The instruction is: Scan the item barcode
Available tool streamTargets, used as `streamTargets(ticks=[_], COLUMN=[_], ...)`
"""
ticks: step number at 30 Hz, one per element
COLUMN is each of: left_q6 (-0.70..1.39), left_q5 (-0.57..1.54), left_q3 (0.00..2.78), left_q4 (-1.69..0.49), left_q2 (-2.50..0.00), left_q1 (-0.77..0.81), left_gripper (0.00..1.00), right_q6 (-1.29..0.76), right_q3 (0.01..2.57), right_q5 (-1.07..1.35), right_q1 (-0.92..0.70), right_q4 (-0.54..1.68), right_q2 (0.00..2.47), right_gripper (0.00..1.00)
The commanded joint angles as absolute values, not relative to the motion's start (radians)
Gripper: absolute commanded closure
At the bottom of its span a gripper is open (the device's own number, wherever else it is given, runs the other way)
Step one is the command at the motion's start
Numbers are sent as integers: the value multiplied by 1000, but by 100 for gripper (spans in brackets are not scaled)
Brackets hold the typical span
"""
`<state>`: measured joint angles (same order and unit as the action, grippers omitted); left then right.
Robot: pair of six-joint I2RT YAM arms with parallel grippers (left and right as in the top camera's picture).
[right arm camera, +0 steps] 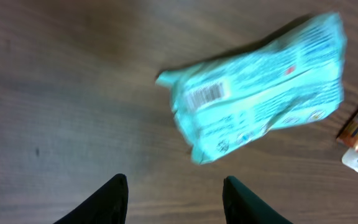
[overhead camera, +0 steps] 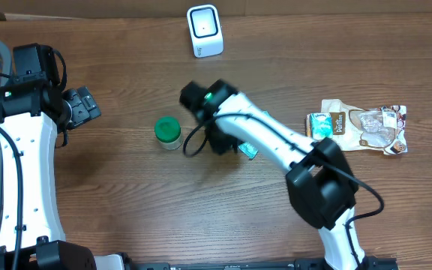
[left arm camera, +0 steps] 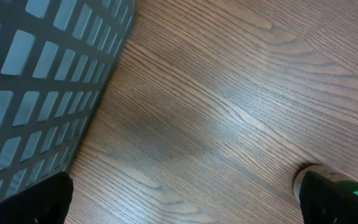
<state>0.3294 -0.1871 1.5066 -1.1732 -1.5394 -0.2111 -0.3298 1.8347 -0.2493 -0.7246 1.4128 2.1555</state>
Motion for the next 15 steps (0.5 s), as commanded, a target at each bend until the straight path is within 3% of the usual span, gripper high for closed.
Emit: streamTargets(ticks=[1,4,7,15], left_q6=[310,310,310,310], left_q5=[-183,-183,-183,-183], left_q3=[1507,1507,1507,1507], left_q4=[-1171,-1171,-1171,-1171], left_q2=[-1538,-1538,-1537,-1538], left_q1=[-209,-209,-209,-209], left_gripper=[1,1,1,1], right_q6=[-348,-229,48,430], right_q3=[1887,1877,1844,1728], right_q5=[-146,-30,200,548], right_q1=[-575,-455,-292,-76], right_q4=[1407,1383,1328,1266], right_q2=[2100,2102,2104,2104], right_gripper=[50,48,48,39])
